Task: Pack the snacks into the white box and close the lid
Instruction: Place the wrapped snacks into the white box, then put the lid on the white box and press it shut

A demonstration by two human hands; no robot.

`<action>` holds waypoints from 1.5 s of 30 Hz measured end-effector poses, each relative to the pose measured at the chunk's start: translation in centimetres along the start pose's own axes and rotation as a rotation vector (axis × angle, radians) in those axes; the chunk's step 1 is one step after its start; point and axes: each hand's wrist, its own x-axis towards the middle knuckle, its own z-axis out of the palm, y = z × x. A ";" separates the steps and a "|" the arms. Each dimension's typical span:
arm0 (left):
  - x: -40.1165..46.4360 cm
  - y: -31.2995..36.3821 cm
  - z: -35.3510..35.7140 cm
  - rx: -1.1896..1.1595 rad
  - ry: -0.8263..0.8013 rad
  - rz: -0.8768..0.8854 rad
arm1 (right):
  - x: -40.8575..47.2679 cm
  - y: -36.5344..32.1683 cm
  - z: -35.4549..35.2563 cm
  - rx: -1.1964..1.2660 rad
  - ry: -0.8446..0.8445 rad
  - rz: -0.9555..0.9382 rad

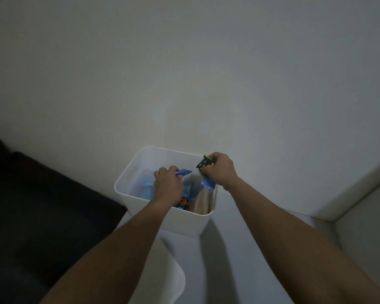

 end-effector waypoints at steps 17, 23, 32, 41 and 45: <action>-0.8 -9.2 -5.3 -0.359 0.208 -0.003 | -2.5 -3.0 5.4 0.054 -0.061 -0.088; -3.5 -12.8 -5.9 -0.363 0.353 0.020 | -6.5 -4.8 6.3 0.132 -0.317 -0.067; -9.1 -19.4 -6.0 -0.213 0.263 -0.036 | -11.2 -2.4 11.8 -0.043 -0.524 -0.049; -16.1 -27.2 -4.8 0.206 -0.018 -0.387 | -13.4 3.3 17.2 -0.527 -0.693 -0.086; -19.2 -29.0 -4.9 0.287 -0.114 -0.582 | -14.5 4.9 18.5 -0.620 -0.744 -0.078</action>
